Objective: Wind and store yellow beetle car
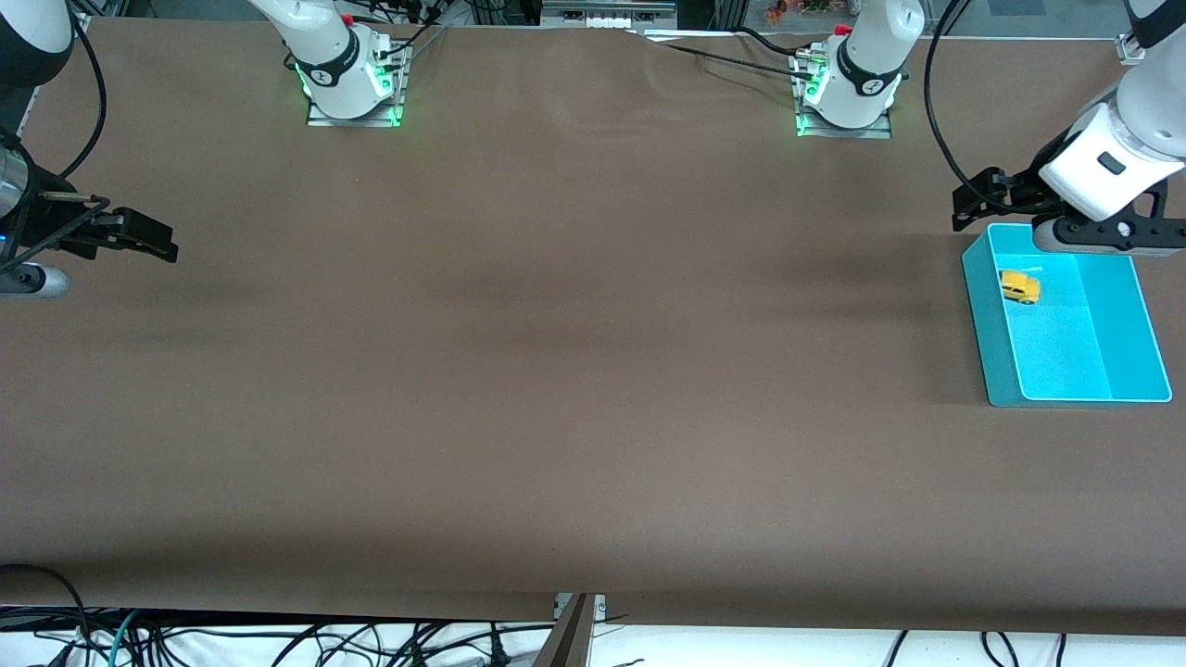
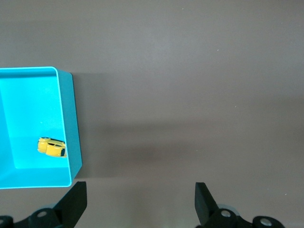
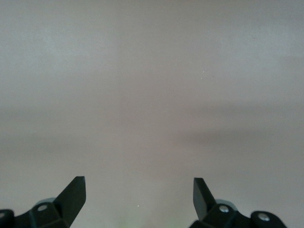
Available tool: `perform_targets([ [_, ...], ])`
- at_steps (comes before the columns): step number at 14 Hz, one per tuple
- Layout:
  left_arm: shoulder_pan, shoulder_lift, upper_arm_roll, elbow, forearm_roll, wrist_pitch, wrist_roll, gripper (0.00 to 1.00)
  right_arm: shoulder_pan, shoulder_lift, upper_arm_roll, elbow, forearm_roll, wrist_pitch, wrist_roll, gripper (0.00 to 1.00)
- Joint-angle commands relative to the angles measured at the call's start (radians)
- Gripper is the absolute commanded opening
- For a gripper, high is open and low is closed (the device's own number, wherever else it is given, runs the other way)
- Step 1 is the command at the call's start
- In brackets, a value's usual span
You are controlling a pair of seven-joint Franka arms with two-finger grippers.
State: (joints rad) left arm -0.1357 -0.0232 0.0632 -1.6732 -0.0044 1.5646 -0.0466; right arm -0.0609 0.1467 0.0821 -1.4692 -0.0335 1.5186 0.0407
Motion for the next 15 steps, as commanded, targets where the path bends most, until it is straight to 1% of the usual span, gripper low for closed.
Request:
perform_targets([
  [1, 0.021, -0.027, -0.002, -0.023, -0.002, 0.000, 0.042, 1.00, 0.003, -0.010, -0.002, -0.002, 0.003, -0.005, 0.001, 1.00],
  [10, 0.021, -0.012, -0.002, -0.019, -0.008, -0.009, 0.042, 1.00, 0.001, -0.010, -0.002, -0.002, 0.001, -0.006, 0.002, 1.00],
  [15, 0.039, -0.011, -0.002, -0.019, -0.016, -0.009, 0.042, 1.00, 0.001, -0.010, -0.002, 0.000, 0.003, -0.005, 0.002, 1.00],
])
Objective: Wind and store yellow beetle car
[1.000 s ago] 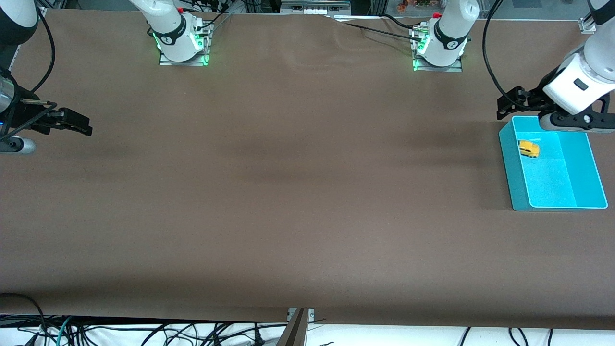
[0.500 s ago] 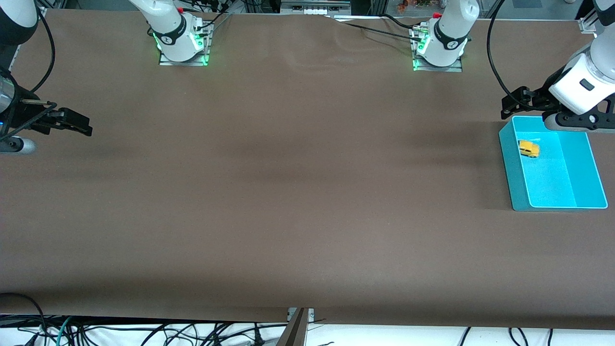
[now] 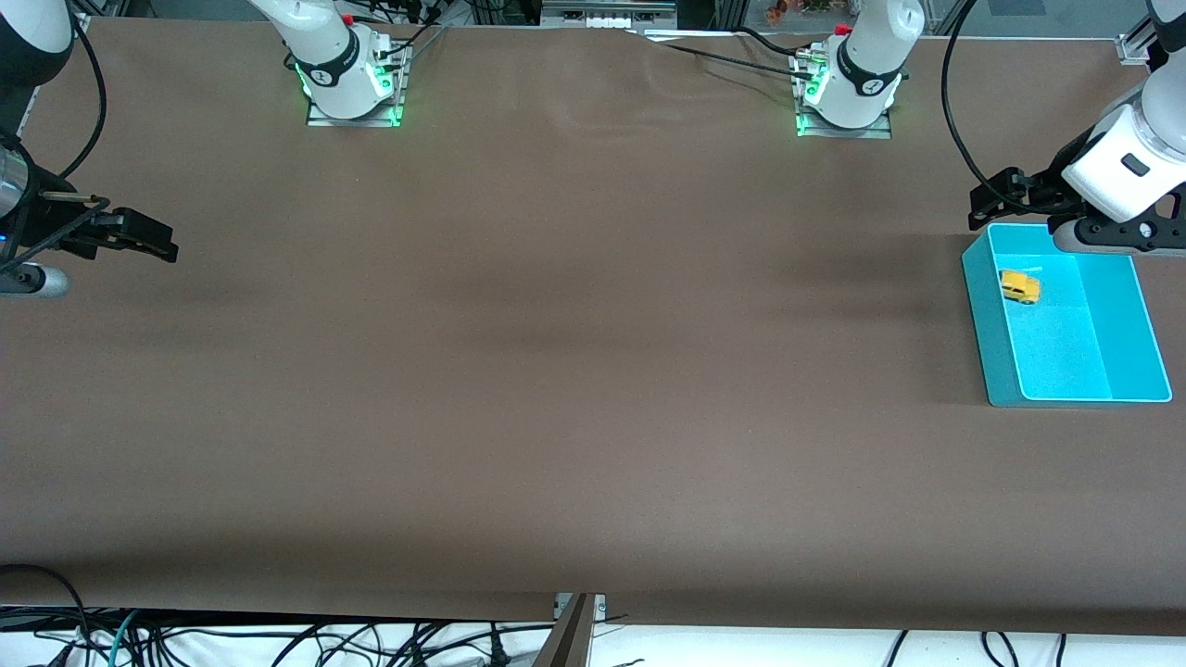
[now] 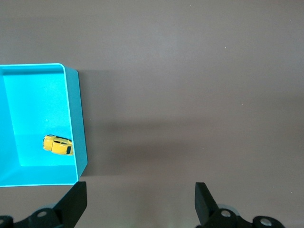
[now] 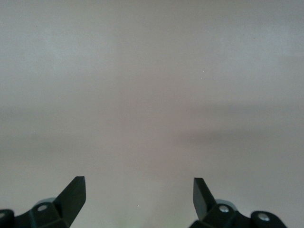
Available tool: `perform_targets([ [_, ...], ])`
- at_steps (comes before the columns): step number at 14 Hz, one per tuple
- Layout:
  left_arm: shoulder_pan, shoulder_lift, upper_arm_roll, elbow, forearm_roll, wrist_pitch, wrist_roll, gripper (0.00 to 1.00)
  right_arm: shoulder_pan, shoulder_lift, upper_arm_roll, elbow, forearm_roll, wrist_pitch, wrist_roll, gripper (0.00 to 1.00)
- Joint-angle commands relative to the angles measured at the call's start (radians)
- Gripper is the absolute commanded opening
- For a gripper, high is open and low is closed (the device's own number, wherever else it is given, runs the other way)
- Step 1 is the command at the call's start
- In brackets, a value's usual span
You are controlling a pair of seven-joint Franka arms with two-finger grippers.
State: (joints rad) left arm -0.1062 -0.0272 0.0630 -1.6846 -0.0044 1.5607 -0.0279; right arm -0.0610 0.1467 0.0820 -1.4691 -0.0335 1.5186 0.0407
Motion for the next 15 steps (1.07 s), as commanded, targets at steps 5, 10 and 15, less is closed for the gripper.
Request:
perform_targets([
  [5, 0.010, -0.010, -0.006, -0.004, -0.016, -0.010, 0.010, 1.00, 0.001, -0.010, -0.002, -0.002, 0.004, -0.005, 0.002, 1.00],
  [10, 0.008, -0.010, -0.008, -0.004, -0.016, -0.010, 0.008, 1.00, 0.004, -0.009, -0.002, -0.002, 0.006, -0.003, 0.002, 1.00],
  [15, 0.010, -0.008, -0.005, -0.004, -0.017, -0.017, 0.011, 1.00, 0.004, -0.010, -0.002, -0.002, 0.006, -0.005, 0.002, 1.00],
])
